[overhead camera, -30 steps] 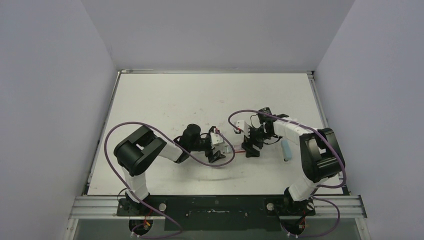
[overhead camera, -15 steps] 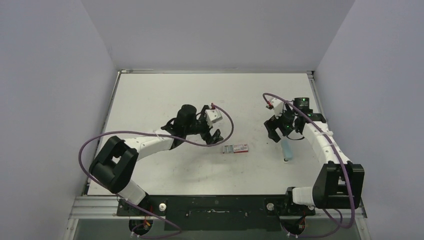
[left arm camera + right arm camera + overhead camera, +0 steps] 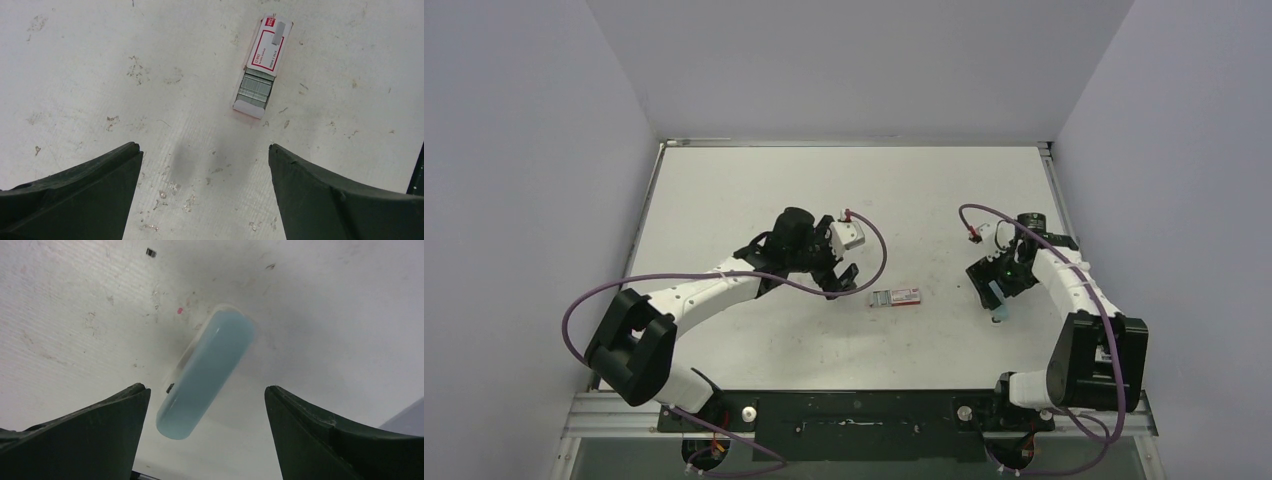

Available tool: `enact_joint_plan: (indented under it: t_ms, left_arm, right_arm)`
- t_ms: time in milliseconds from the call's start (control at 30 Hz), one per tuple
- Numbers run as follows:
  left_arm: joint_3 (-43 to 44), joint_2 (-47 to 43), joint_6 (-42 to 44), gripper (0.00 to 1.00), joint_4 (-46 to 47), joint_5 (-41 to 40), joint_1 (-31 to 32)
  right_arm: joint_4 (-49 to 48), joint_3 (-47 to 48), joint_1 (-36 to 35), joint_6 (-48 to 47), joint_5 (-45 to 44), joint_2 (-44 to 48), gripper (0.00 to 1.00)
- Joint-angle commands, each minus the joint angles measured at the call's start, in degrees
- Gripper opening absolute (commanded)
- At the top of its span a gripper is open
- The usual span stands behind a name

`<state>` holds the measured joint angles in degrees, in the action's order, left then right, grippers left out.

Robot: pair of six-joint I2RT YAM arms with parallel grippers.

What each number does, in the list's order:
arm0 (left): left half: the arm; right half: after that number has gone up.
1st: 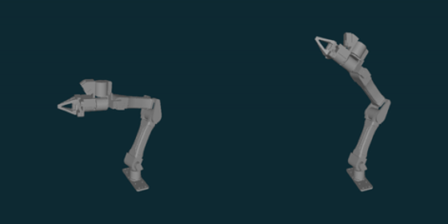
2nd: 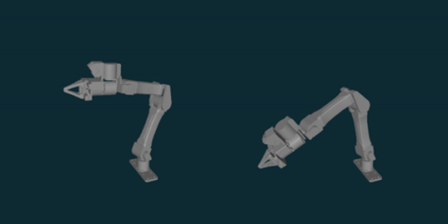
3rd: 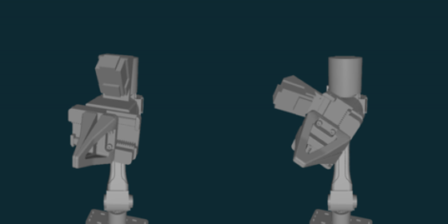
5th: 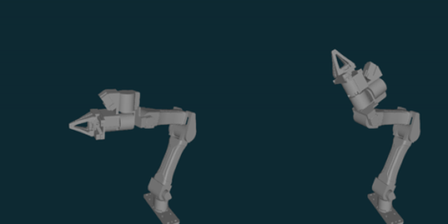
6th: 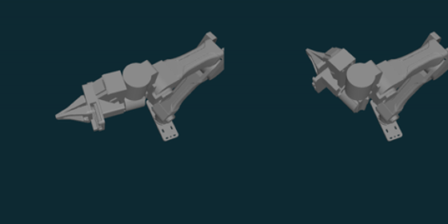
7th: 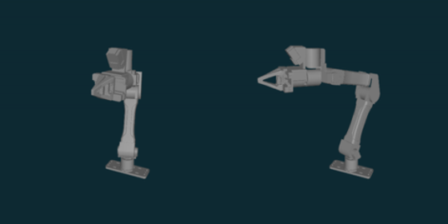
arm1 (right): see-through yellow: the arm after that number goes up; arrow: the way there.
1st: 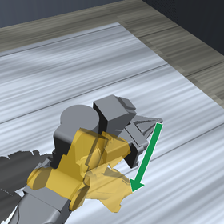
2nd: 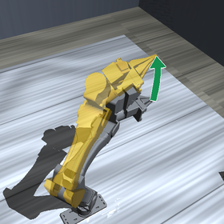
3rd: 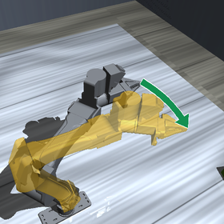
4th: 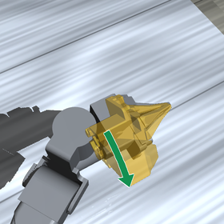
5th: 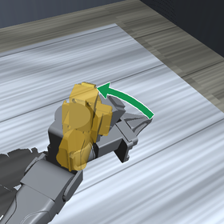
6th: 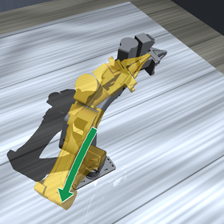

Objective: Load the staples into the stapler
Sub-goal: Open the staple box at the center of the board, then move the stapler to the center of the board.

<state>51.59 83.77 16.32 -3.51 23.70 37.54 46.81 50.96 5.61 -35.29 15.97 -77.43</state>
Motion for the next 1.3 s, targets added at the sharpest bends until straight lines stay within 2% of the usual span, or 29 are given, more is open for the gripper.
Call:
enact_joint_plan:
  t_ms: [0, 100, 200, 267, 367, 500, 667, 833, 1000, 1067, 1133, 1200, 1267]
  left_arm:
    - [3.94, -2.59, 1.03, 0.97, -2.36, -1.24, 0.17]
    - [5.60, -2.64, 1.72, 0.97, -3.77, -1.64, 0.17]
    - [7.11, -2.64, 2.67, 1.00, -5.82, -0.45, 0.17]
    - [7.96, -2.77, 3.88, 0.94, -7.51, 1.73, 0.17]
    - [9.48, -2.66, 5.23, 0.89, -10.40, 5.08, 0.09]
    - [11.39, -2.55, 2.41, 0.85, -12.57, 7.06, -1.02]
    - [12.20, -3.83, -6.00, 0.83, -9.49, 10.49, -7.31]
    - [7.99, -5.55, -19.45, 0.84, 0.42, 12.21, -18.36]
    - [8.57, -4.56, -17.44, 0.88, -0.80, 7.21, -21.56]
    - [9.45, -3.57, -16.62, 0.90, -2.06, 5.60, -21.61]
    - [9.99, -2.50, -16.59, 0.92, -2.33, 3.92, -21.61]
    - [10.20, -1.69, -16.58, 0.93, -1.96, 2.90, -21.62]
    - [9.73, -1.15, -16.63, 0.95, -0.82, 2.12, -21.62]
  right_arm:
    - [1.42, -2.91, 0.20, -0.66, -2.18, -1.93, 0.84]
    - [0.65, -4.42, 0.22, -1.46, -1.89, -2.89, 0.64]
    - [1.25, -3.62, -0.37, -3.39, 0.67, -2.90, 0.40]
    - [2.10, -2.57, -2.19, -5.20, 2.63, -1.77, 0.27]
    - [3.06, -1.14, -8.29, -6.49, 3.19, 0.87, 0.14]
    - [1.01, 3.01, -16.38, -3.71, 1.54, 2.82, 0.07]
    - [-2.39, 13.10, -25.43, -0.91, -0.74, -4.22, 0.05]
    - [-5.22, 24.22, -33.84, -1.71, -1.56, -21.15, 0.08]
    - [-2.35, 36.86, -38.23, -5.56, -1.44, -37.50, 0.10]
    - [-0.60, 40.70, -39.44, -6.51, -0.84, -41.23, 0.13]
    - [0.02, 42.57, -40.38, -7.18, -0.72, -43.12, 0.18]
    - [-0.63, 42.61, -40.54, -7.02, 0.11, -43.53, 0.28]
    - [-2.77, 40.80, -40.12, -5.84, 1.35, -42.86, 0.41]
